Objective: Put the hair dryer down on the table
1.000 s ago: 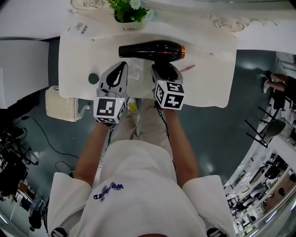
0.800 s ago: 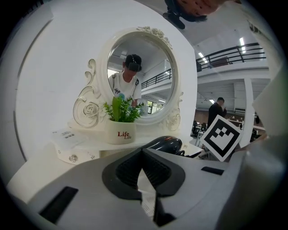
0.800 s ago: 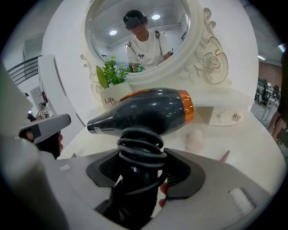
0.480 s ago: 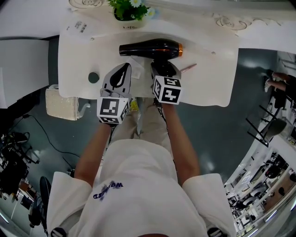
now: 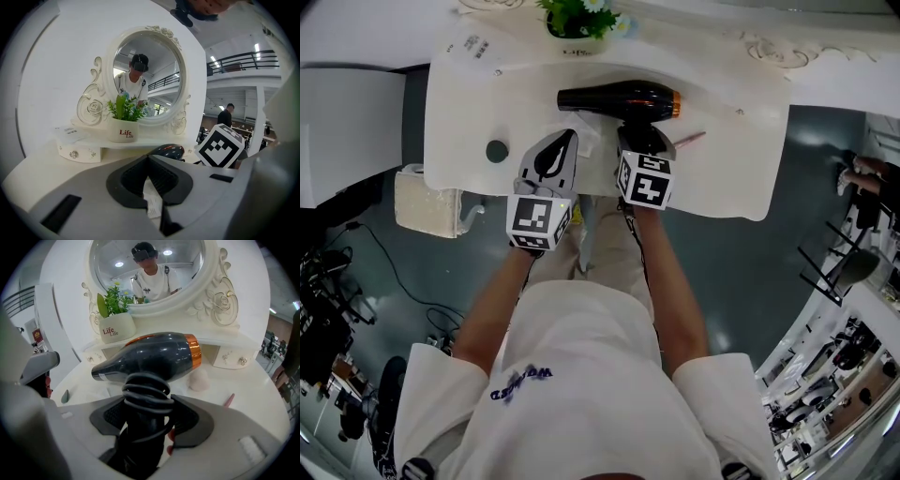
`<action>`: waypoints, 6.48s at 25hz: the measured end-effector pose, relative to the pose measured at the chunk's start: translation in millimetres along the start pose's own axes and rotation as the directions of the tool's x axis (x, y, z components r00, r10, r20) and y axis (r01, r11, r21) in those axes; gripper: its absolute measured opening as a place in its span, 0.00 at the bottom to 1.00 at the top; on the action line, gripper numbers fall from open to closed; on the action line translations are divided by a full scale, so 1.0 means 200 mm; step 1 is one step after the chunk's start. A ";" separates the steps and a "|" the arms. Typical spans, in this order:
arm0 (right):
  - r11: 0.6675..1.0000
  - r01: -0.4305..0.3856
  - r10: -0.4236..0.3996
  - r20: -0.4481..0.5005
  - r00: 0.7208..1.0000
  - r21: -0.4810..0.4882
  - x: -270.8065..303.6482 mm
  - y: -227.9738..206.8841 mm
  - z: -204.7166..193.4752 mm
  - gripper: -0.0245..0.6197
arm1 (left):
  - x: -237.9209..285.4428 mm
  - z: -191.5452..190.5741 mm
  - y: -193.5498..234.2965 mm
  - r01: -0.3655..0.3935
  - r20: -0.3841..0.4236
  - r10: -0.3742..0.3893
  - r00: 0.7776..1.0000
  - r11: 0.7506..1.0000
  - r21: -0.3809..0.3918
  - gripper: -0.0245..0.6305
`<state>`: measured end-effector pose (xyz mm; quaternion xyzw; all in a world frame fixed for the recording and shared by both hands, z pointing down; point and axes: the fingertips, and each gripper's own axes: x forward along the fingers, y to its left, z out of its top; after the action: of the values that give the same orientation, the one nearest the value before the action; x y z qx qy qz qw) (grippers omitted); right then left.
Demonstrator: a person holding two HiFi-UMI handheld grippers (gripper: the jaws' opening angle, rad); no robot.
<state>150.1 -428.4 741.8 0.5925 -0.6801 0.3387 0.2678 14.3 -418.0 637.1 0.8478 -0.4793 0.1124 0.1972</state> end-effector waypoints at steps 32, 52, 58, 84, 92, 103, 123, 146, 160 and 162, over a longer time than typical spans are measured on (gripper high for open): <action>0.999 0.015 -0.012 0.075 0.997 -0.038 -0.02 0.06 0.09 0.52 | -0.07 0.01 0.03 0.003 0.010 -0.003 1.000 1.000 -0.022 0.05; 0.999 0.039 -0.037 0.145 0.989 -0.013 -0.25 0.08 0.06 0.51 | -0.24 0.16 -0.05 0.056 0.063 -0.060 0.996 0.997 0.054 0.05; 0.998 0.037 -0.024 0.243 0.970 -0.048 -0.52 0.17 0.18 0.51 | -0.33 0.33 -0.16 0.069 0.128 -0.082 0.988 0.992 0.106 0.05; 0.973 -0.130 0.221 0.614 0.758 -0.190 -1.57 0.59 0.81 0.51 | -0.96 1.20 -0.17 -0.086 0.416 -0.040 0.908 0.956 0.280 0.05; 0.974 -0.131 0.221 0.631 0.744 -0.188 -1.70 0.60 0.80 0.51 | -1.05 1.23 -0.16 -0.099 0.444 -0.038 0.895 0.955 0.280 0.05; 0.970 -0.124 0.231 0.636 0.736 -0.208 -1.75 0.63 0.82 0.50 | -1.10 1.23 -0.15 -0.095 0.452 -0.036 0.891 0.959 0.265 0.05; 0.969 -0.094 0.232 0.698 0.677 -0.230 -1.90 0.62 0.85 0.23 | -1.12 1.23 -0.25 -0.063 0.459 -0.072 0.885 0.960 0.273 0.05; 0.973 -0.078 0.211 0.708 0.674 -0.215 -1.93 0.59 0.83 0.05 | -1.10 1.20 -0.30 -0.036 0.439 -0.094 0.894 0.960 0.278 0.05; 0.974 -0.091 0.213 0.700 0.681 -0.208 -1.91 0.60 0.83 0.05 | -1.09 1.19 -0.28 -0.033 0.434 -0.095 0.896 0.960 0.278 0.05; 0.974 -0.089 0.213 0.699 0.683 -0.210 -1.91 0.59 0.83 0.05 | -1.08 1.18 -0.29 -0.030 0.429 -0.097 0.898 0.960 0.279 0.05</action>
<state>97.9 -311.4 327.7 0.5959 -0.8017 0.0464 -0.0009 -48.1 -329.6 329.3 0.8786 -0.4759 -0.0186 -0.0351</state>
